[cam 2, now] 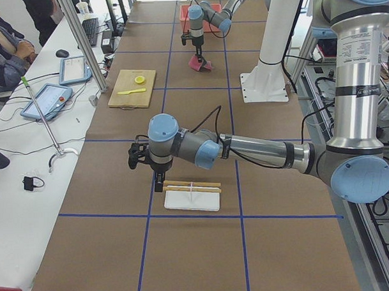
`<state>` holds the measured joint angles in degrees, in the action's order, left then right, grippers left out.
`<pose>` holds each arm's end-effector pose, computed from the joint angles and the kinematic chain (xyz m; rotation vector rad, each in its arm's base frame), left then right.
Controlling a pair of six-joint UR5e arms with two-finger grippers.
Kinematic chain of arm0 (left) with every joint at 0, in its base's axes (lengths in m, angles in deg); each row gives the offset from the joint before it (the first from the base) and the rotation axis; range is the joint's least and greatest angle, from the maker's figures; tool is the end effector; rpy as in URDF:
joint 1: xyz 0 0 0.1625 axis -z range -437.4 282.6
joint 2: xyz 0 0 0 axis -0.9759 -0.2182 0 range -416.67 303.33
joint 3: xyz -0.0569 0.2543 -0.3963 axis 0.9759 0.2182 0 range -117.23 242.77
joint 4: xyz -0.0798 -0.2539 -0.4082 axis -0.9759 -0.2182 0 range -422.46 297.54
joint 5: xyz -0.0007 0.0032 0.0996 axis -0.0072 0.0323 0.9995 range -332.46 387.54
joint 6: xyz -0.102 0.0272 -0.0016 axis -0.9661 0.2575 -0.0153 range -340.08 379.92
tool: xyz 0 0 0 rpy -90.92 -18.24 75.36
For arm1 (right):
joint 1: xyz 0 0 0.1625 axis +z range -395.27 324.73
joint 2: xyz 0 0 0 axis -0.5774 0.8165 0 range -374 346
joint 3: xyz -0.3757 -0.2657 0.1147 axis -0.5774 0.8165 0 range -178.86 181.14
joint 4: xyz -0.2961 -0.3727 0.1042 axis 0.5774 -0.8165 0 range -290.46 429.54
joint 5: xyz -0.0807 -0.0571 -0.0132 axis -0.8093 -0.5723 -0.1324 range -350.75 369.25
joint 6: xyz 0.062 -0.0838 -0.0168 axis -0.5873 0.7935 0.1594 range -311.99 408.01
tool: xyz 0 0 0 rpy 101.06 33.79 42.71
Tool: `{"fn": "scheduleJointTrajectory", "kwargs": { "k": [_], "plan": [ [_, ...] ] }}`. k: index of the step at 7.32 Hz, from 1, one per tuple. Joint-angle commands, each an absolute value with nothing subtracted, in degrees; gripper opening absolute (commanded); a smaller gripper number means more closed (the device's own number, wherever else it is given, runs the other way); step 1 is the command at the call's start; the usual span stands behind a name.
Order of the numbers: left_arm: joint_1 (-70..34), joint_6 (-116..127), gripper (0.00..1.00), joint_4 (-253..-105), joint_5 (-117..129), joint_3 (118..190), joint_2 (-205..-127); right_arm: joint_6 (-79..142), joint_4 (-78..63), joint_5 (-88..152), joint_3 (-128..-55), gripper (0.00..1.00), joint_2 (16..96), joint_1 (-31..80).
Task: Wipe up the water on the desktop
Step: 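Carry the pink cloth with the right gripper to the pink bin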
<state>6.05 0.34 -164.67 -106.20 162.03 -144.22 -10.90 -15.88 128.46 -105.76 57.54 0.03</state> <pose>0.0045 -0.5674 0.6204 0.1365 0.8078 -0.0878 -0.4979 -0.4528 0.3476 -0.0356 -0.8373 -0.1087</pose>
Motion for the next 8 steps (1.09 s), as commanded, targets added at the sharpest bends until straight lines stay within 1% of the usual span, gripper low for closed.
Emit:
{"fn": "scheduleJointTrajectory", "kwargs": {
  "k": [1, 2, 3, 4, 5, 6, 7, 8],
  "plan": [
    [6.3, 2.5, 0.98, -161.8, -106.7, 161.6, -142.2, -0.6, -15.9, 132.2, -112.0, 0.0, 69.1, 6.4],
    [6.2, 3.0, 0.98, -162.0, -106.7, 161.8, -140.4, 1.3, -15.9, 132.2, -112.8, 0.0, 70.5, 7.0],
    [6.2, 3.2, 0.98, -162.0, -106.7, 161.8, -140.3, 0.2, -16.1, 131.3, -112.7, 0.0, 69.8, 5.4],
    [6.2, 3.2, 0.98, -162.0, -106.8, 162.1, -140.4, -6.0, -16.1, 131.2, -112.8, 0.0, 66.2, 1.6],
    [6.2, 3.2, 0.98, -161.9, -106.8, 162.0, -140.4, -17.2, -16.5, 128.1, -111.2, 0.0, 59.0, -5.4],
    [6.2, 3.2, 0.98, -161.9, -106.8, 161.9, -140.6, -21.3, -16.7, 123.9, -108.7, 0.0, 53.6, -9.3],
    [6.2, 3.2, 0.98, -162.0, -106.8, 161.6, -140.7, -24.7, -16.5, 123.3, -106.5, 0.0, 50.5, -10.7],
    [6.2, 3.2, 0.98, -162.0, -106.8, 161.6, -140.5, -25.4, -16.6, 123.9, -107.7, 0.0, 50.3, -9.9]
  ]
}}
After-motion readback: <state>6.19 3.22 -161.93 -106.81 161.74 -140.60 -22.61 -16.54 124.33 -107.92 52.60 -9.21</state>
